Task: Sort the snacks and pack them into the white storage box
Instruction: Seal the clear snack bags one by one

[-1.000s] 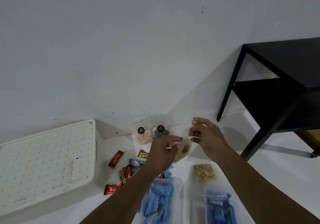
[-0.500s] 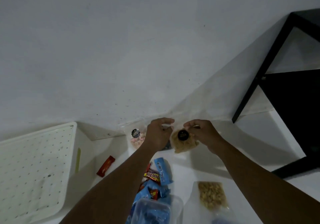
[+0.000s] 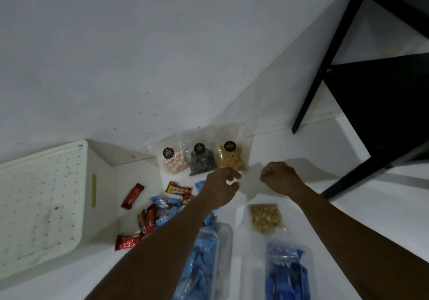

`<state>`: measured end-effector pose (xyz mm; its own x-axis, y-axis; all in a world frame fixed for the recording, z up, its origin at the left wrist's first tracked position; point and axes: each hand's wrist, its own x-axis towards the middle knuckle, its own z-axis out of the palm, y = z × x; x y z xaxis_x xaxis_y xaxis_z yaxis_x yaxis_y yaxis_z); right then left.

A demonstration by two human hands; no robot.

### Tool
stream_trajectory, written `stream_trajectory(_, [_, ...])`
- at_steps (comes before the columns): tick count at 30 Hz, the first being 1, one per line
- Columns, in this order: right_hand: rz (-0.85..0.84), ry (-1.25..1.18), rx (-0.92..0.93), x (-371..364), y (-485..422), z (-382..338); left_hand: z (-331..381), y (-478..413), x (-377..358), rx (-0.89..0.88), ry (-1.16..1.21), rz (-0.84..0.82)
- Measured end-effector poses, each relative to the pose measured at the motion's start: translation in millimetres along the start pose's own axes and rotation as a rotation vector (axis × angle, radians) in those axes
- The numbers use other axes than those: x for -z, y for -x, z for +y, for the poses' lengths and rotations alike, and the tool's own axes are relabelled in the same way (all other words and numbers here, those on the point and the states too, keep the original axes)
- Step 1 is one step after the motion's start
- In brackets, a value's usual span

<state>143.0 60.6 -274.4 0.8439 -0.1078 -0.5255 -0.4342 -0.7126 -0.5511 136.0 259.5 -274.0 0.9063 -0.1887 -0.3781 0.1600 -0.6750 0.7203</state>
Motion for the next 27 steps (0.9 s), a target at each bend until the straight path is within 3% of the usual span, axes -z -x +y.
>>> stream_trajectory(3, [-0.068, 0.154, -0.14, -17.8, 35.9, 43.6, -1.9, 34.2, -37.8, 0.115, -0.048, -0.212])
stream_trajectory(6, [-0.119, 0.138, -0.181, -41.3, 62.9, 72.0, -2.1, 60.4, -63.8, 0.333, 0.125, -0.372])
stream_trajectory(10, [0.081, -0.146, -0.166, -41.7, 87.1, 65.9, 8.5, 80.5, -60.7, 0.335, 0.448, -0.369])
stream_trajectory(13, [-0.029, -0.586, -0.228, -7.5, 108.4, 33.9, 28.4, 82.3, -23.1, 0.322, 0.608, -0.273])
stream_trajectory(15, [-0.164, -0.79, -0.132, 20.9, 123.3, 12.5, 43.4, 80.8, 7.9, 0.361, 0.7, -0.214])
stream_trajectory(20, [-0.275, -0.877, 0.261, 59.2, 149.9, -51.2, 68.0, 92.6, 88.4, 0.313, 0.754, -0.089])
stream_trajectory(25, [0.032, -0.63, 0.523, 58.4, 167.3, -117.0, 78.3, 125.1, 162.8, 0.222, 0.765, -0.128])
stream_trajectory(27, [0.123, -0.621, 0.577, 54.1, 175.4, -142.2, 78.8, 144.3, 188.5, 0.134, 0.641, -0.109])
